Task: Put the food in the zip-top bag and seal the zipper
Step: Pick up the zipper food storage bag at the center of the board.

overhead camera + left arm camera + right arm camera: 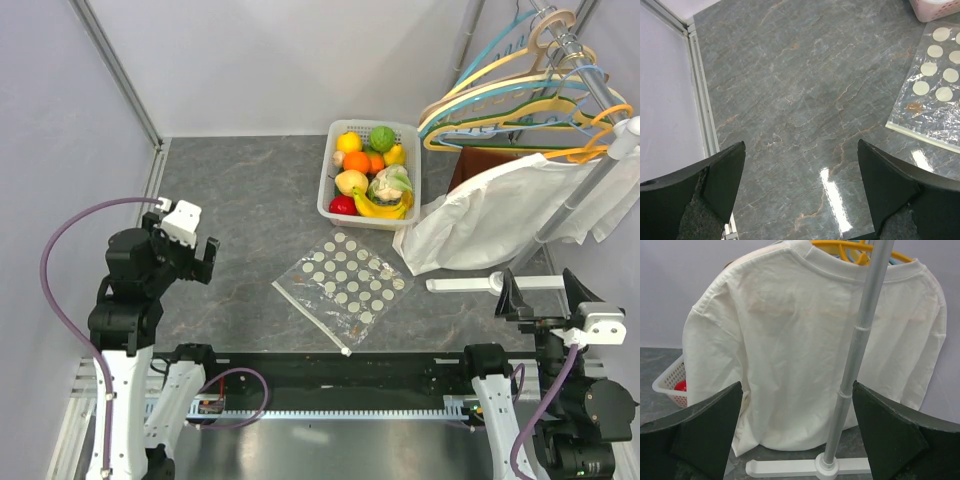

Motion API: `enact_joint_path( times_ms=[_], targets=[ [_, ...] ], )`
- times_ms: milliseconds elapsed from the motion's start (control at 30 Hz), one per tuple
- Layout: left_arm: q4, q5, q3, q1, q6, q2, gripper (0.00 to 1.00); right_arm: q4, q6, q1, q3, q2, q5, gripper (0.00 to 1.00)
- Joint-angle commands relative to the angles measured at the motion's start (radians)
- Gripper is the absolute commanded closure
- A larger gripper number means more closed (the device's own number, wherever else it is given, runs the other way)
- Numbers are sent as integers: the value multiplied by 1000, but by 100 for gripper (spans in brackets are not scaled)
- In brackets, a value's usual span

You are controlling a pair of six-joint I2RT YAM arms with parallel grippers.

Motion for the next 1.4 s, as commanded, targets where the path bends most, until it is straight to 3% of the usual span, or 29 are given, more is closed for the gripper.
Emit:
enact_joint_path(
  times_ms=[0,267,467,667,800,1000,1367],
  targets=[
    [9,39,19,3,72,54,0,-46,-23,-3,5,17,-39,2],
    [-9,395,-13,2,394,95,0,-207,-158,-3,67,137,-224,2],
    [-25,515,-85,-26,610,201,0,-344,-319,-3,102,264,-469,2],
    [-2,472,-228,-216,822,258,2,-548,-555,-3,139,519,-606,5],
    [66,429,-318,-436,879,255,5,-641,-702,-3,143,637,-628,2],
    [181,409,-404,-630,922,338,11,-655,-850,-3,105,675,-609,2],
    [539,329,-438,-860,842,627,25,-680,-991,-3,-38,661,-542,2]
  ],
)
